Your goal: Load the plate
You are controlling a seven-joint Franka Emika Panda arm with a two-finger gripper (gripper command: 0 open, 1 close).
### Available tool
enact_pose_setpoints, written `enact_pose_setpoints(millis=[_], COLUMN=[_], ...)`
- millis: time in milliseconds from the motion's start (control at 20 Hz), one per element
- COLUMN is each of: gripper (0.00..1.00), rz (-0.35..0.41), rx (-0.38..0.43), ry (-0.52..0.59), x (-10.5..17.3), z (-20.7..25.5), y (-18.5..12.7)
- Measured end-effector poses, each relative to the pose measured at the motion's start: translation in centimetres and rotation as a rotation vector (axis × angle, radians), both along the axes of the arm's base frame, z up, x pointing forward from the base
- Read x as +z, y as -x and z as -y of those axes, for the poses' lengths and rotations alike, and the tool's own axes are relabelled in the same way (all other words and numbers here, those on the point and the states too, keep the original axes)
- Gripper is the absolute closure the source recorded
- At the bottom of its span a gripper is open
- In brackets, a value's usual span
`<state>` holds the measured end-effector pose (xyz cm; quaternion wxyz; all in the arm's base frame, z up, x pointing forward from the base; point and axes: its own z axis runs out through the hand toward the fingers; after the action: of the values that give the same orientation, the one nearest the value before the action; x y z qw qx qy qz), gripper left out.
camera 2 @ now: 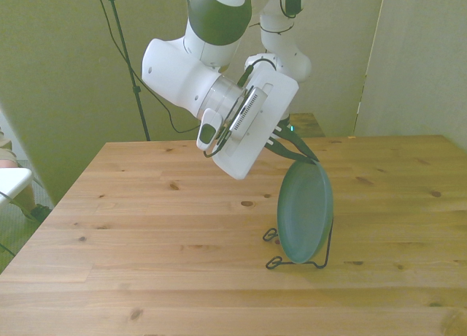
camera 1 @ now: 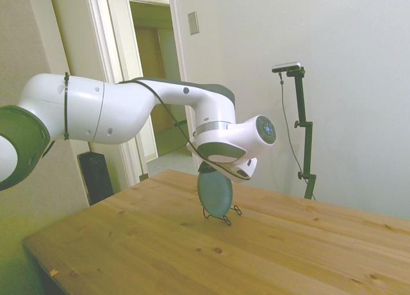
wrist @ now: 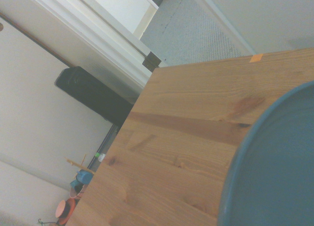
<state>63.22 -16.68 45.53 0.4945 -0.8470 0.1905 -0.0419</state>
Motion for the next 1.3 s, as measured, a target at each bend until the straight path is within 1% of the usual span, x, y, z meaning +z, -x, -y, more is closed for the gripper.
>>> enact_pose_setpoints(millis=[300,750,800,1300], gripper=[1.0,1.0,0.0,0.0], rz=[0.006,-0.004,-0.006,-0.01], rx=[-0.002,-0.002,-0.003,0.001], ry=[0.003,0.002,0.002,0.013], x=[0.3,-0.5,-0.6,-0.9], z=[0.2,0.3,0.3,0.3], y=[-0.1,-0.4,-0.4,-0.8])
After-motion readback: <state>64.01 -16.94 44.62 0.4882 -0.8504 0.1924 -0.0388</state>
